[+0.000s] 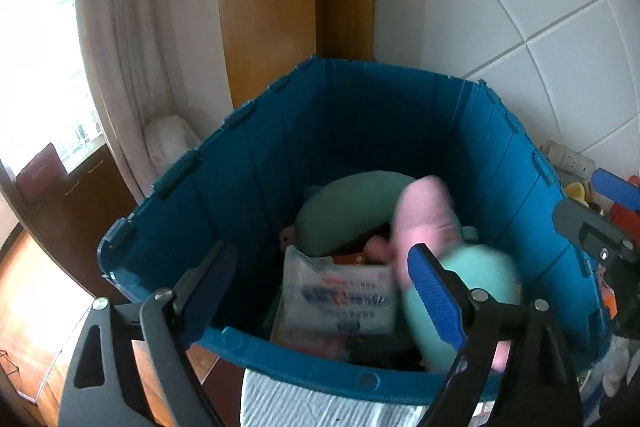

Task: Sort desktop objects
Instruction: 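Open the left tool over the blue bin while the right releases the pig plush inside, then move both tools back to the table toward the wet-wipe packet and blue brush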

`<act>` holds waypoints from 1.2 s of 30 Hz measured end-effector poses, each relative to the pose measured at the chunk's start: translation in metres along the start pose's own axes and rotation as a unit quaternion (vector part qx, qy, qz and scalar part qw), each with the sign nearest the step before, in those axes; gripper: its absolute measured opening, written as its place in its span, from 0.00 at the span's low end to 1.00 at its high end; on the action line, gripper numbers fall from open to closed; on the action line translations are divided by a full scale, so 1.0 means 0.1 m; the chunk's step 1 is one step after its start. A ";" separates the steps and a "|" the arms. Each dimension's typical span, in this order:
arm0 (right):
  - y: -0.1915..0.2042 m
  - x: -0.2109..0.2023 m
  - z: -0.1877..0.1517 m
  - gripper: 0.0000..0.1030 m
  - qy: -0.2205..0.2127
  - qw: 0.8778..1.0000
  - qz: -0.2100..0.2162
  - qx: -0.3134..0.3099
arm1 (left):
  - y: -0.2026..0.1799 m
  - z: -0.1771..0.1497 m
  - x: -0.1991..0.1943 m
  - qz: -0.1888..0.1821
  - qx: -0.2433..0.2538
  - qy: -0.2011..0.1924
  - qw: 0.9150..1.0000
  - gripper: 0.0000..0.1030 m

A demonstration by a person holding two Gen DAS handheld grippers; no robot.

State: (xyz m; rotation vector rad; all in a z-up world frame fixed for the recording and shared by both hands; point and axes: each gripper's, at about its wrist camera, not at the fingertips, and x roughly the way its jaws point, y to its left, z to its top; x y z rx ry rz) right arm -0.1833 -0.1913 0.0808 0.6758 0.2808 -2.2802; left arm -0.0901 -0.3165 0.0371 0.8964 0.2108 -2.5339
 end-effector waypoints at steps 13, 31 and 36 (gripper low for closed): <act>-0.22 -0.63 -0.21 1.00 -0.008 0.999 -0.035 0.015 | -0.27 -0.16 -0.49 -0.025 0.027 -0.025 0.999 0.91; -1.11 -1.76 -1.12 1.00 0.009 0.992 -0.102 0.074 | -1.57 -0.81 -1.05 -0.091 0.082 -0.016 0.992 0.97; -1.49 -2.08 -1.44 1.00 0.016 0.988 -0.118 0.093 | -2.00 -1.03 -1.20 -0.107 0.093 -0.006 0.990 0.98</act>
